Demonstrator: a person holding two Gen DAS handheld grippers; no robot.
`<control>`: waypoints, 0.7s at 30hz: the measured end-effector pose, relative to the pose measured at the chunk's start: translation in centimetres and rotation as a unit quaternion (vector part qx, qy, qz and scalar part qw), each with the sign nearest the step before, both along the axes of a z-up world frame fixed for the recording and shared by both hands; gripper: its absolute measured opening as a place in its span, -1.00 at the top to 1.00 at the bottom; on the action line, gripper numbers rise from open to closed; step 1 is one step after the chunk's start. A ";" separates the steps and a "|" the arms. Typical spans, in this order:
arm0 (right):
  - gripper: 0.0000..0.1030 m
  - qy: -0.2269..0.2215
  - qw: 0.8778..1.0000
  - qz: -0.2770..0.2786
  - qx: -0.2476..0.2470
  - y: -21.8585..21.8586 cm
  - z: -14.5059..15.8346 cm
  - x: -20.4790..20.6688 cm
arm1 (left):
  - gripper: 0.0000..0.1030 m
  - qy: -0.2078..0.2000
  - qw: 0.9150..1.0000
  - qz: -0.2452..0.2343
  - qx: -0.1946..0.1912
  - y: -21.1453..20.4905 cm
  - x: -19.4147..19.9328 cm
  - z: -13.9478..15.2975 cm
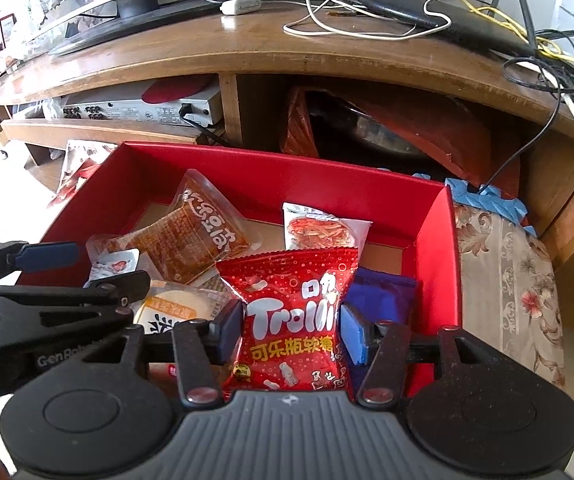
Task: Organize snacks
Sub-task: 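Open the left tool on the white packet while the right tool releases the Trolli bag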
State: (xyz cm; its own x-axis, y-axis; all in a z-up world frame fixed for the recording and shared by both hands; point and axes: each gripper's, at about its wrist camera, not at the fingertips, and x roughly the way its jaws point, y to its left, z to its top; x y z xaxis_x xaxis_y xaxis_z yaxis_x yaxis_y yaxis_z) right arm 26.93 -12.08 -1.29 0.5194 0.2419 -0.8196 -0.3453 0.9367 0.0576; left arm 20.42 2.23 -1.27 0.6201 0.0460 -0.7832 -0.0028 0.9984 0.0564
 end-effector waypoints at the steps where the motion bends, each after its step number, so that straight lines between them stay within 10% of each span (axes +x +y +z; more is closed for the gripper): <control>1: -0.01 -0.001 1.000 -0.001 -0.001 0.0 0.1 -0.1 | -0.42 0.000 1.000 0.001 0.001 0.0 -0.1 0.1; 21: -0.03 -0.019 0.999 -0.025 0.014 -1.5 2.1 -1.2 | -0.61 -0.023 1.000 -0.010 -0.008 -0.6 -1.8 2.0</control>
State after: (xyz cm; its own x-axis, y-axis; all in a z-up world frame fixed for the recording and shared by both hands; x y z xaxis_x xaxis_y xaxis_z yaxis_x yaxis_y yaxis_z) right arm 25.76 -13.61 0.77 0.5621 0.2375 -0.7922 -0.2998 0.9512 0.0725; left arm 18.59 1.62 0.71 0.6561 0.0211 -0.7544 0.0156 0.9990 0.0415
